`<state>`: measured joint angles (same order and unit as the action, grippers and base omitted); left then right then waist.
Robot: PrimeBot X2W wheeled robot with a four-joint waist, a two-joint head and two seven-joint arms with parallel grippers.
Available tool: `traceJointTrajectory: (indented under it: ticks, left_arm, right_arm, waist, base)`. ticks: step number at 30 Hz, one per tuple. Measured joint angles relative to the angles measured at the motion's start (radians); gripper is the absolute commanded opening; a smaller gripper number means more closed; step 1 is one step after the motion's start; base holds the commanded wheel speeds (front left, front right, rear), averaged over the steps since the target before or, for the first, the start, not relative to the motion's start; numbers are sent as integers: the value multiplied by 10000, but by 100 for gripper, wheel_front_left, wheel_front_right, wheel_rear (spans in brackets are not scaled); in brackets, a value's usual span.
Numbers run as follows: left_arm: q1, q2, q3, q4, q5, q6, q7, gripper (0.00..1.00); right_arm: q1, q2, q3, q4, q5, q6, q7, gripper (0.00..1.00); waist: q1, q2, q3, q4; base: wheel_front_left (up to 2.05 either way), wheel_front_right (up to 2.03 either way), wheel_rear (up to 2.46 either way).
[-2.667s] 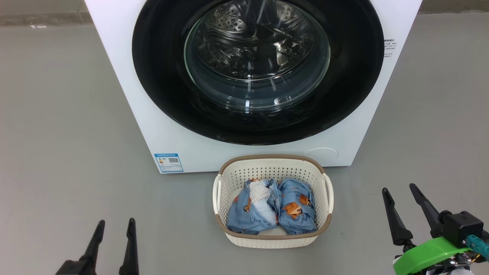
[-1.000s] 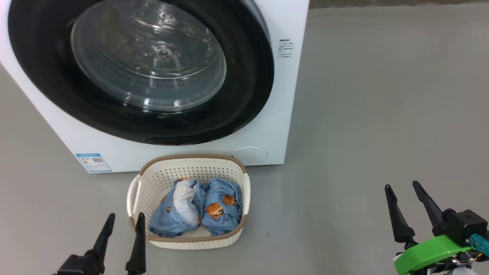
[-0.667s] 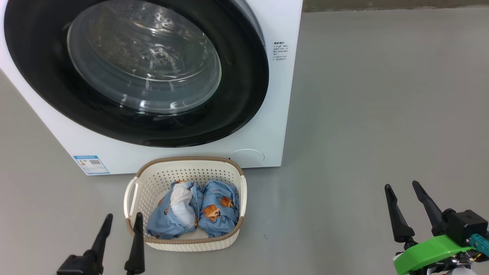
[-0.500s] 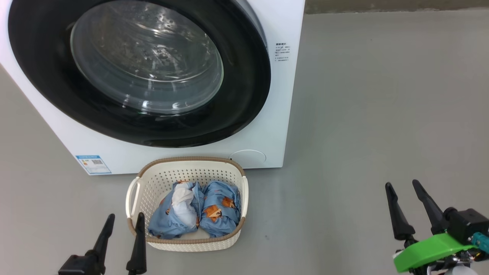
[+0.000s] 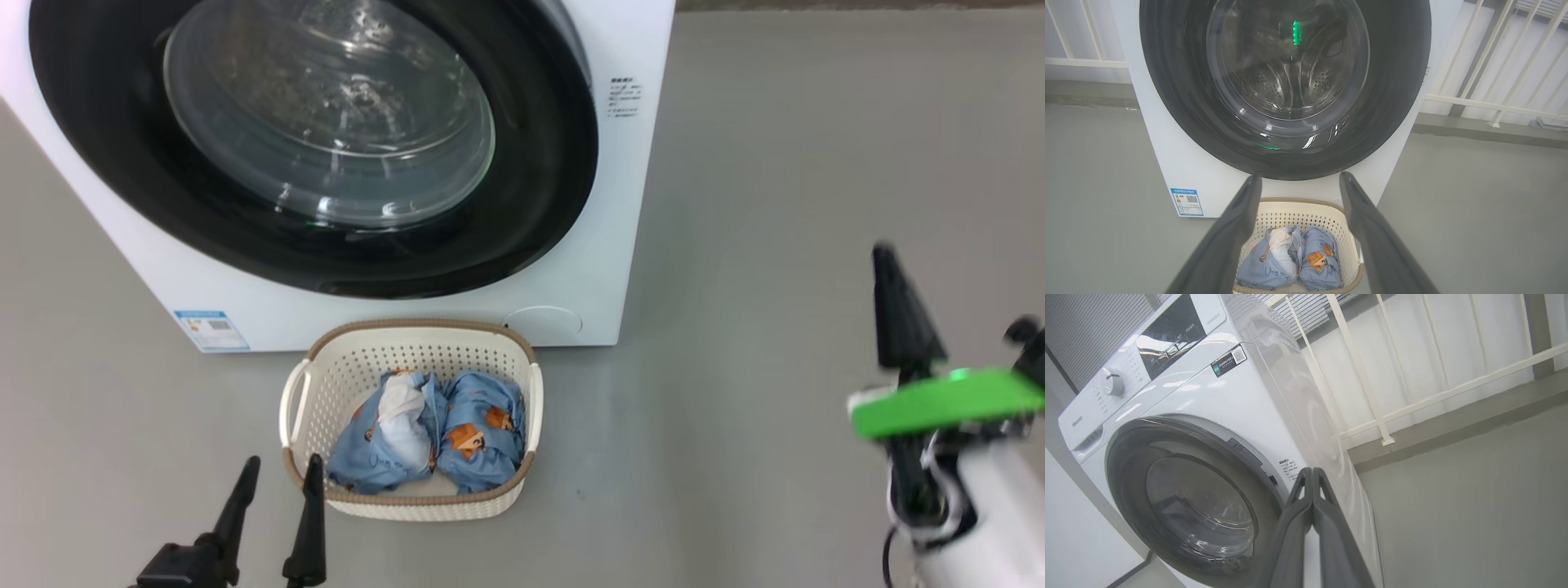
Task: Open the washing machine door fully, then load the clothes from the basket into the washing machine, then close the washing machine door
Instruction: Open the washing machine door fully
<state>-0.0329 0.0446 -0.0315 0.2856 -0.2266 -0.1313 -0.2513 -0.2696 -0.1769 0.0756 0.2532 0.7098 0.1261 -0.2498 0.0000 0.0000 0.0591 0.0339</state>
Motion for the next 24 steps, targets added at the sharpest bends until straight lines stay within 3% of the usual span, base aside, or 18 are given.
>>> traceJointTrajectory:
  ticks: [5, 14, 18, 24]
  left_arm:
    - [-128, 0, -234, -2, -186, 2, 0, 100]
    - [-745, -2, -805, -332, -224, 130, 0, 100]
    - [-995, -6, -1097, -462, -387, 278, -12, 100]
    - [-1394, -12, -1534, -606, -562, 391, -13, 100]
  right_arm:
    - [-1221, -370, 366, 65, 2617, 0, -40, 0]
    - [-3304, -1822, 1751, 433, 6477, 0, 88, 0]
    - [-4189, -2297, 1973, 380, 7894, 0, 997, 0]
    - [-5167, -2830, 1981, 456, 8865, 0, 2579, 0]
  waist:
    - [0, 0, 260, 216]
    - [1, 0, 1005, 791]
    - [1, 0, 1441, 1063]
    - [1, 0, 2119, 1509]
  base:
    - [0, 0, 0]
    - [0, 0, 0]
    - [0, 0, 0]
    - [0, 0, 0]
